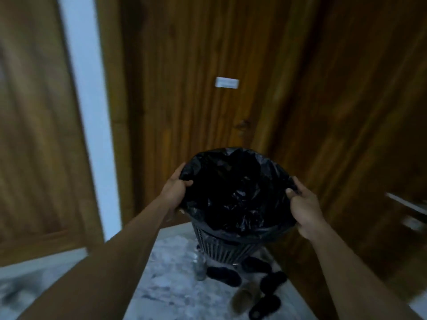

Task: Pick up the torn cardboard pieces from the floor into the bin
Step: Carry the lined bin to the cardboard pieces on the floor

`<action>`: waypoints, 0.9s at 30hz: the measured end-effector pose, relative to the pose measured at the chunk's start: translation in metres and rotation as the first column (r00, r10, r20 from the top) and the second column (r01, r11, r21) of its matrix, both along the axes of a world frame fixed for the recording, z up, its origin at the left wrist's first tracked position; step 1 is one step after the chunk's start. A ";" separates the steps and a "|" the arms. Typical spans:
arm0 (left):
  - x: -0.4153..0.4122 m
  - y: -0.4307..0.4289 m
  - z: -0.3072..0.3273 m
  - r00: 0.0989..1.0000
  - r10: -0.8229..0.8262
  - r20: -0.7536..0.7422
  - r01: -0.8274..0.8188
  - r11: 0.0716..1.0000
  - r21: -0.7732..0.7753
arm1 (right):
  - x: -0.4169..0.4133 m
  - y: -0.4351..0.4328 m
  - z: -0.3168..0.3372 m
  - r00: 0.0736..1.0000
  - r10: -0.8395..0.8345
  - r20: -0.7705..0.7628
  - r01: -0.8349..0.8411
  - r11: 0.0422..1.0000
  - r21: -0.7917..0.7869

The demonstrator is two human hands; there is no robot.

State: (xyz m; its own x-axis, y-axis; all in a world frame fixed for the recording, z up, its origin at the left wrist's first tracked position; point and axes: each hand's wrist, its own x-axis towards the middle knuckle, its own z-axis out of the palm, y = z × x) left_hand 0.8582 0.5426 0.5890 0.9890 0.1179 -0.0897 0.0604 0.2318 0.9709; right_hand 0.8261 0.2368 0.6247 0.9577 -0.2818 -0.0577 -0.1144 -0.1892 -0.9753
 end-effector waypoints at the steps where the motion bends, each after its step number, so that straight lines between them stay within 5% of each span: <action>1: -0.004 0.035 -0.003 0.998 0.058 0.000 -0.058 0.998 -0.010 | 0.012 0.032 -0.004 0.999 0.048 -0.003 -0.048 0.999 0.001; 13: -0.156 0.412 -0.025 0.837 0.546 -0.034 -0.544 0.838 0.046 | 0.035 0.455 -0.029 0.793 0.608 -0.044 -0.609 0.793 -0.022; 21: -0.297 0.579 -0.028 0.565 0.825 -0.032 -0.825 0.565 -0.012 | -0.032 0.688 -0.038 0.470 0.883 -0.014 -0.882 0.469 -0.044; 27: -0.389 0.681 -0.050 0.414 0.909 -0.054 -0.910 0.414 -0.005 | -0.093 0.839 -0.042 0.369 0.929 -0.038 -0.927 0.365 -0.083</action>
State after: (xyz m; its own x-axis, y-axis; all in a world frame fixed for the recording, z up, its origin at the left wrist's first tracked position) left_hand 0.4692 1.2237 0.5391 0.3002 0.9430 -0.1438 -0.1688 0.2009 0.9650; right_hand 0.7333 1.0762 0.5830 0.6184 0.7827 -0.0704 0.1952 -0.2397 -0.9510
